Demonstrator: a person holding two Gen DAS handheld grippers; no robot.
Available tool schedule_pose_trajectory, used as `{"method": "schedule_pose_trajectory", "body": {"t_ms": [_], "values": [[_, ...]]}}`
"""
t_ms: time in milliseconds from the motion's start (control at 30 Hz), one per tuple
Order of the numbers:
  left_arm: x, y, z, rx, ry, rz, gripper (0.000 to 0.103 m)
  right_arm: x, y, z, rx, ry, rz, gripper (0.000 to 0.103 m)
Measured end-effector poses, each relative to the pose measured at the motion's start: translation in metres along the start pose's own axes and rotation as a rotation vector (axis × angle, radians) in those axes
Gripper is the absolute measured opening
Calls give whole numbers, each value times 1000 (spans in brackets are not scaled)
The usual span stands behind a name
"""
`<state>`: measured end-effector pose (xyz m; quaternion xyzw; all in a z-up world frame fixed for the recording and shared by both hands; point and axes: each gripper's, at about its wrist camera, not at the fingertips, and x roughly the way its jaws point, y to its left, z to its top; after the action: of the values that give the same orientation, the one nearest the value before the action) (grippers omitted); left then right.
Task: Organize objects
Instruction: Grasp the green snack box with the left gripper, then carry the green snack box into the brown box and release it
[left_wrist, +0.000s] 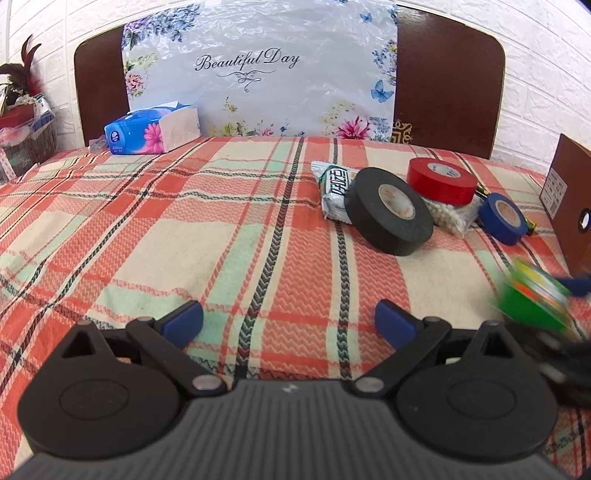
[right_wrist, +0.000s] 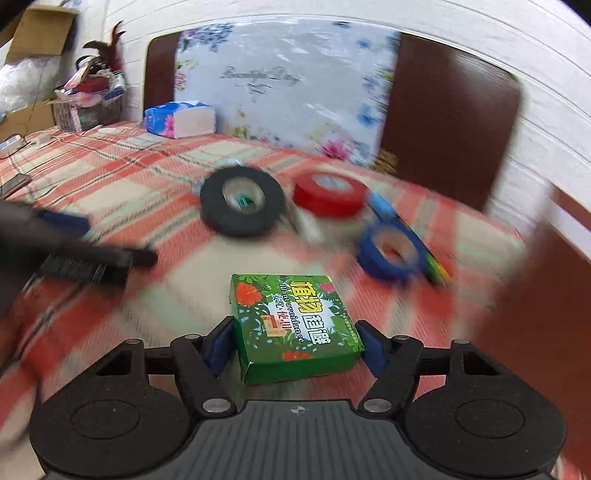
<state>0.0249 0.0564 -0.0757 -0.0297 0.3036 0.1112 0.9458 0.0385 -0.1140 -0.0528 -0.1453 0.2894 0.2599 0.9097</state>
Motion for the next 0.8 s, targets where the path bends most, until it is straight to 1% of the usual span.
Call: {"method": "schedule_pose_trajectory", "body": {"t_ms": [100, 133, 167, 200, 267, 333, 400, 467, 567, 667, 733, 800], "values": [[0, -5, 1, 30, 10, 5, 101, -40, -8, -31, 83, 12, -33, 70], [0, -8, 2, 44, 18, 7, 101, -51, -10, -39, 101, 12, -47, 77], [-1, -11, 4, 54, 32, -3, 100, -61, -11, -47, 113, 14, -69, 90], [-3, -15, 7, 56, 56, -39, 99, -69, -13, -54, 121, 15, -93, 91], [-12, -29, 12, 67, 86, -155, 96, -78, -16, -65, 144, 21, -105, 90], [-24, -53, 17, 112, 101, -279, 95, -82, -19, -69, 171, 23, -105, 89], [-33, -78, 21, 164, 131, -400, 95, -80, -19, -70, 166, 20, -105, 89], [-38, -99, 22, 202, 173, -489, 90, -78, -15, -71, 149, 15, -115, 89], [-40, -121, 17, 218, 230, -555, 84, -77, -13, -71, 132, 3, -120, 88], [-34, -132, 12, 210, 296, -601, 77, -77, -14, -71, 132, -1, -116, 88], [-33, -136, 9, 218, 304, -623, 77, -77, -13, -70, 122, -5, -108, 87], [-35, -141, 7, 246, 311, -650, 76, -74, -11, -68, 109, -9, -86, 81]]}}
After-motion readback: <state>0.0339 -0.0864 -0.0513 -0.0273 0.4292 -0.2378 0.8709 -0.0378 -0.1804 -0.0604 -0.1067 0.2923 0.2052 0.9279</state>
